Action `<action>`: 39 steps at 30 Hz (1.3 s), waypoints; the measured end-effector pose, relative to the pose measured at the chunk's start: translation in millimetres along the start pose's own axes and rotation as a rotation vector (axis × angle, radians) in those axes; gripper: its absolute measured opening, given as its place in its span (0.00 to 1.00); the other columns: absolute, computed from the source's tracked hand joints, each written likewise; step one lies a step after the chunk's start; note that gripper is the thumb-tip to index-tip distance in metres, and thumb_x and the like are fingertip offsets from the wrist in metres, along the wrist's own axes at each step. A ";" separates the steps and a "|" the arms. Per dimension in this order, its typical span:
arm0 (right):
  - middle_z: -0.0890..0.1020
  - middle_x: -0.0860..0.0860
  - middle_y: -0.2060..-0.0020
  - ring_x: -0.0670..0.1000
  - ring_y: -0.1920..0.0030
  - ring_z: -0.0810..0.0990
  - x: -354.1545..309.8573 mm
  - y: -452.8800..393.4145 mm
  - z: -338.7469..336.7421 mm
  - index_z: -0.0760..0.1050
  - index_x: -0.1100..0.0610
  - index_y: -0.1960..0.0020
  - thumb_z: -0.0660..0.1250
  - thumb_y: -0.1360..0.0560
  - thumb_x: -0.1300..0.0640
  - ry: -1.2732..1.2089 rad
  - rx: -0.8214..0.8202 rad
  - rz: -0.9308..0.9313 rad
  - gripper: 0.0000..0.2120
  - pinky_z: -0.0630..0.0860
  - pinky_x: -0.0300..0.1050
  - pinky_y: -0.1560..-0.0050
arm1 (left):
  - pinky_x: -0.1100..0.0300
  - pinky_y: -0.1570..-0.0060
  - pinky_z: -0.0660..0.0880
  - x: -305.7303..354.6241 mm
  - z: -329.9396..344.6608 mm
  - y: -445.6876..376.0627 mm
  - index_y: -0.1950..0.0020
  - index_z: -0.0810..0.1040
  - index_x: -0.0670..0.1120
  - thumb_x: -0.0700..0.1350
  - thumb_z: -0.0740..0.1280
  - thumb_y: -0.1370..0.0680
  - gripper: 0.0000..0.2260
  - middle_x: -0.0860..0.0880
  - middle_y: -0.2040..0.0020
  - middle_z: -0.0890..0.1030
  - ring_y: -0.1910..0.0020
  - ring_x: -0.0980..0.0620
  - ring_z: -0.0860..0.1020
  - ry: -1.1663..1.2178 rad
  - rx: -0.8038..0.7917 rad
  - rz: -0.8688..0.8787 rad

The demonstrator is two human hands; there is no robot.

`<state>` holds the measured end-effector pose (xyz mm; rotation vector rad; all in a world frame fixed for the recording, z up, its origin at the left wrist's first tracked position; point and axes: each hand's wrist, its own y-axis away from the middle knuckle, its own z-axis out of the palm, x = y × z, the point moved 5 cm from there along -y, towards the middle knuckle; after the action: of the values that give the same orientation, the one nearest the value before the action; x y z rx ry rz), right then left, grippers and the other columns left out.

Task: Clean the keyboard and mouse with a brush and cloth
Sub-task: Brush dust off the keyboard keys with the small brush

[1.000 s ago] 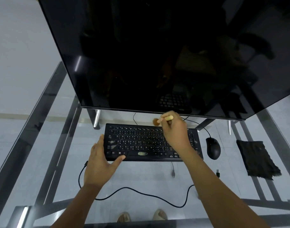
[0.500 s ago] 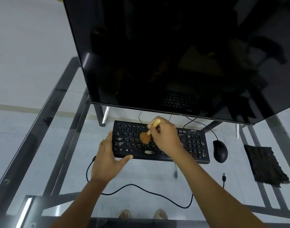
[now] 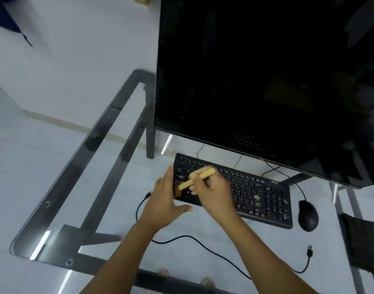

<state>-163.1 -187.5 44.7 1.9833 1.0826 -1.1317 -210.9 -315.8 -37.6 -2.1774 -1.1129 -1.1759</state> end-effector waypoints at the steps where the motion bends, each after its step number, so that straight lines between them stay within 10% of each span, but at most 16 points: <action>1: 0.84 0.48 0.66 0.45 0.64 0.83 -0.9 3.2 8.1 0.77 0.52 0.56 0.67 0.23 0.55 0.000 -0.048 -0.006 0.03 0.82 0.47 0.59 | 0.48 0.38 0.71 1.5 1.1 0.0 0.28 0.35 0.64 0.57 0.77 0.35 0.55 0.55 0.31 0.66 0.35 0.55 0.64 -0.004 0.003 0.021; 9: 0.82 0.50 0.66 0.52 0.65 0.82 13.6 -24.5 -69.1 0.75 0.52 0.56 0.65 0.22 0.57 0.240 0.239 -0.053 0.04 0.79 0.46 0.64 | 0.53 0.25 0.47 15.4 11.4 2.6 0.22 0.46 0.47 0.60 0.64 0.24 0.39 0.51 0.21 0.49 0.23 0.56 0.45 -0.264 0.052 0.172; 14: 0.83 0.48 0.67 0.45 0.67 0.82 25.9 -26.4 -67.1 0.77 0.53 0.56 0.66 0.23 0.55 0.216 0.049 0.018 0.04 0.80 0.40 0.62 | 0.50 0.26 0.52 36.1 49.7 -0.2 0.25 0.60 0.43 0.58 0.58 0.21 0.29 0.46 0.23 0.59 0.23 0.51 0.51 -0.435 -0.015 0.300; 26: 0.82 0.51 0.63 0.50 0.63 0.81 50.0 -19.6 -133.5 0.76 0.53 0.56 0.65 0.23 0.58 0.240 0.390 -0.018 0.04 0.77 0.42 0.63 | 0.49 0.28 0.53 34.7 77.3 4.1 0.26 0.63 0.41 0.58 0.53 0.19 0.28 0.45 0.24 0.62 0.24 0.49 0.54 -0.555 -0.087 0.336; 31: 0.83 0.51 0.66 0.51 0.65 0.83 61.3 -14.3 -118.3 0.76 0.56 0.55 0.65 0.22 0.57 0.158 0.076 0.114 0.04 0.82 0.47 0.62 | 0.48 0.27 0.53 33.6 77.5 5.8 0.26 0.64 0.41 0.58 0.55 0.20 0.28 0.45 0.24 0.60 0.23 0.49 0.53 -0.544 -0.083 0.338; 36: 0.83 0.50 0.63 0.49 0.64 0.82 56.6 -13.6 -147.0 0.77 0.55 0.55 0.64 0.22 0.59 0.160 0.300 0.041 0.04 0.80 0.41 0.64 | 0.48 0.27 0.53 31.0 78.3 7.9 0.25 0.62 0.40 0.58 0.55 0.20 0.29 0.45 0.23 0.59 0.23 0.49 0.53 -0.553 -0.077 0.339; 39: 0.83 0.54 0.63 0.52 0.65 0.83 62.5 -9.9 -131.0 0.77 0.58 0.54 0.64 0.22 0.60 0.079 0.001 0.190 0.04 0.82 0.45 0.62 | 0.48 0.28 0.54 29.5 78.2 9.1 0.26 0.63 0.40 0.58 0.55 0.20 0.29 0.45 0.24 0.60 0.23 0.49 0.53 -0.560 -0.077 0.336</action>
<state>-101.5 -55.7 47.6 2.0977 0.9092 -0.9613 -155.5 -255.3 -56.0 -2.7082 -0.8498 -0.4794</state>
